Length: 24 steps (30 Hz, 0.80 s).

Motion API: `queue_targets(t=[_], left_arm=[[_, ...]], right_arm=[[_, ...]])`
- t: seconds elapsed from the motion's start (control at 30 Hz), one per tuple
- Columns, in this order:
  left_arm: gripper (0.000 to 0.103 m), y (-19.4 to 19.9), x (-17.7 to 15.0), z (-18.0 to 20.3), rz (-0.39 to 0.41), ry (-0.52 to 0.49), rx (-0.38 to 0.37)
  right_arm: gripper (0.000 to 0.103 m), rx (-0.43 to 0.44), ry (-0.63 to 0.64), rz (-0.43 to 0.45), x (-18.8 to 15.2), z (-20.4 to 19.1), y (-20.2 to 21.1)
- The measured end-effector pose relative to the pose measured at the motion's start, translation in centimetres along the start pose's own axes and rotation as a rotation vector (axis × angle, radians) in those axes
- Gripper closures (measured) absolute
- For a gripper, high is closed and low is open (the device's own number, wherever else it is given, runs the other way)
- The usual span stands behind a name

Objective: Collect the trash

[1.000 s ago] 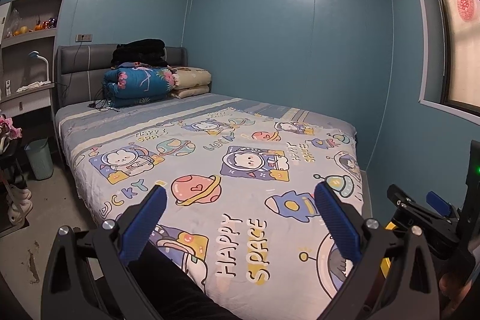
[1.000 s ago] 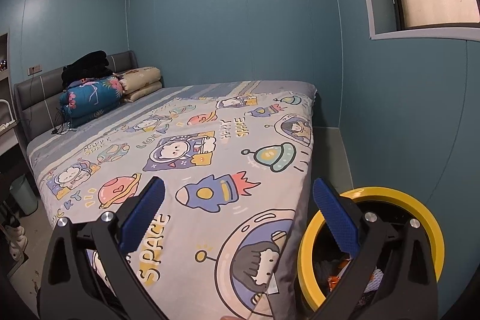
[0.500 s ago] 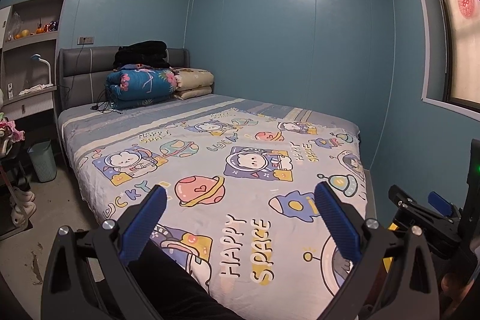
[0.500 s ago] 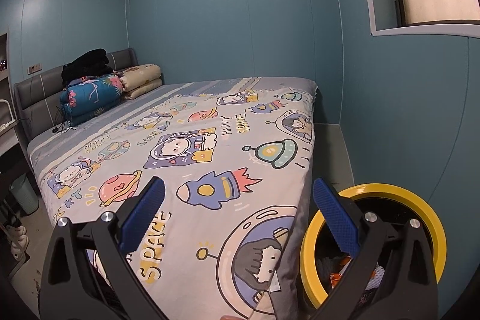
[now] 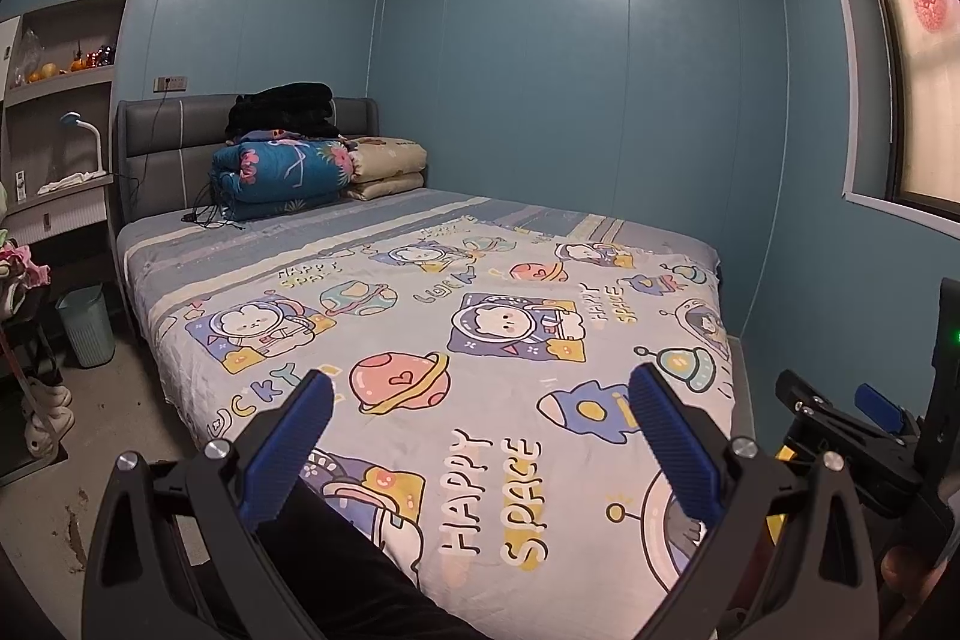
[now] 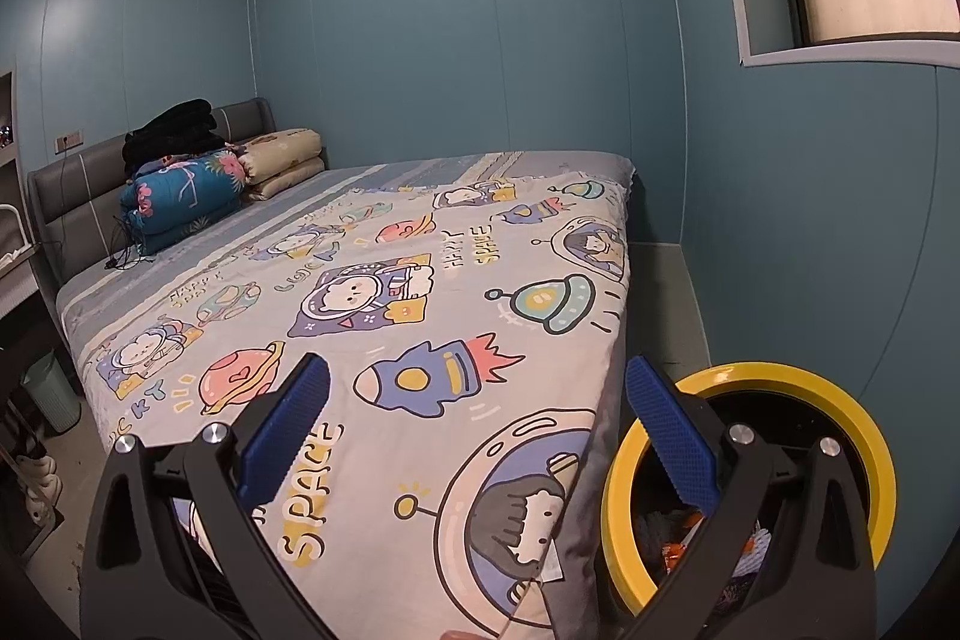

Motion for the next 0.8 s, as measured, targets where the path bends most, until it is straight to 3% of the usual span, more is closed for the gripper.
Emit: queue_targets(t=[0.8], left_arm=[[0.008, -0.17, -0.01, -0.22, -0.009, -0.006, -0.005]], right_arm=[[0.008, 0.004, -0.005, -0.017, -0.32, 0.13, -0.22]])
Point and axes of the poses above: each gripper's, at about its wrist camera, not at the fingertips, and y roughly against the way its jaws point, z to its right, x to its top, the point moved 5 cm from there along -y, roughly the way its jaws point, and after that the axes turned 5 degrees about y, right-handed, at the moved point
